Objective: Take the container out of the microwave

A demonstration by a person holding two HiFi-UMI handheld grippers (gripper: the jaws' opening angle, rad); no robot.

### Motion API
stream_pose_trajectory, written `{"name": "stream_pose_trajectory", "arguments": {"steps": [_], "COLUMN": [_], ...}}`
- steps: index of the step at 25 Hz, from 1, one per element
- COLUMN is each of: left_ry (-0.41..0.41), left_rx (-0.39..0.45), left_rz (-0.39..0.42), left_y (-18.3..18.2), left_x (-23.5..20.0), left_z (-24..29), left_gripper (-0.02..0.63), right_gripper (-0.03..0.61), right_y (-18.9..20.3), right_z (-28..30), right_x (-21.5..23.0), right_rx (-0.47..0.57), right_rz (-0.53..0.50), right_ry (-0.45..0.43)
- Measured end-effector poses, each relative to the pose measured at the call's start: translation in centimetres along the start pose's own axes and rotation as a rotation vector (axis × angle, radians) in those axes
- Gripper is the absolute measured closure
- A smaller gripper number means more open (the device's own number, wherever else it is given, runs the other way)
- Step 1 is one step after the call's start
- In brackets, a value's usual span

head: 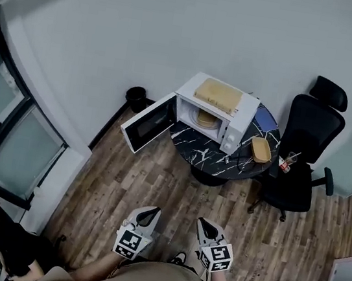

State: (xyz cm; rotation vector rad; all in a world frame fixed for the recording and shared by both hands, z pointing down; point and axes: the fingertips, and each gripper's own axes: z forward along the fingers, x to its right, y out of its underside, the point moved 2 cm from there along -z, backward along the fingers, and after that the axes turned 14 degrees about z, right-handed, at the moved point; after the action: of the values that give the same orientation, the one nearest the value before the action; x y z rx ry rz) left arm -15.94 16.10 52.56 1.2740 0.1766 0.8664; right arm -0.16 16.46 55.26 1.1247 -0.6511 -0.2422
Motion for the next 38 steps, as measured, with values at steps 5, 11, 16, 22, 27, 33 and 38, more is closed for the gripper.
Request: {"name": "stream_pose_trajectory", "arguments": {"steps": [5, 11, 16, 22, 27, 33, 38], "left_ry": [-0.003, 0.032, 0.043, 0.093, 0.153, 0.236, 0.269], "left_rx": [-0.034, -0.079, -0.058, 0.003, 0.04, 0.058, 0.08], "left_rz": [-0.039, -0.018, -0.047, -0.006, 0.021, 0.011, 0.003], "left_y": [-0.3, 1.1, 2.5, 2.4, 2.7, 4.0, 4.1], "left_x": [-0.1, -1.7, -5.5, -11.5, -15.5, -17.9, -18.3], "left_z": [3.4, 5.8, 8.2, 11.6, 14.0, 16.8, 19.4], "left_gripper": [0.612, 0.612, 0.612, 0.612, 0.612, 0.612, 0.612], "right_gripper": [0.572, 0.571, 0.571, 0.572, 0.571, 0.571, 0.571], "right_y": [-1.2, -1.4, -2.2, -5.8, -7.9, -9.9, -10.1], "right_z": [2.2, 5.3, 9.1, 14.3, 18.7, 21.4, 21.5], "right_x": [3.2, 4.9, 5.0, 3.7, 4.2, 5.0, 6.6], "right_rx": [-0.033, -0.048, -0.075, -0.047, -0.01, 0.019, -0.015], "right_rz": [0.02, 0.064, 0.003, -0.046, -0.031, -0.025, -0.025], "right_ry": [-0.028, -0.03, -0.019, -0.009, 0.043, 0.147, 0.187]}}
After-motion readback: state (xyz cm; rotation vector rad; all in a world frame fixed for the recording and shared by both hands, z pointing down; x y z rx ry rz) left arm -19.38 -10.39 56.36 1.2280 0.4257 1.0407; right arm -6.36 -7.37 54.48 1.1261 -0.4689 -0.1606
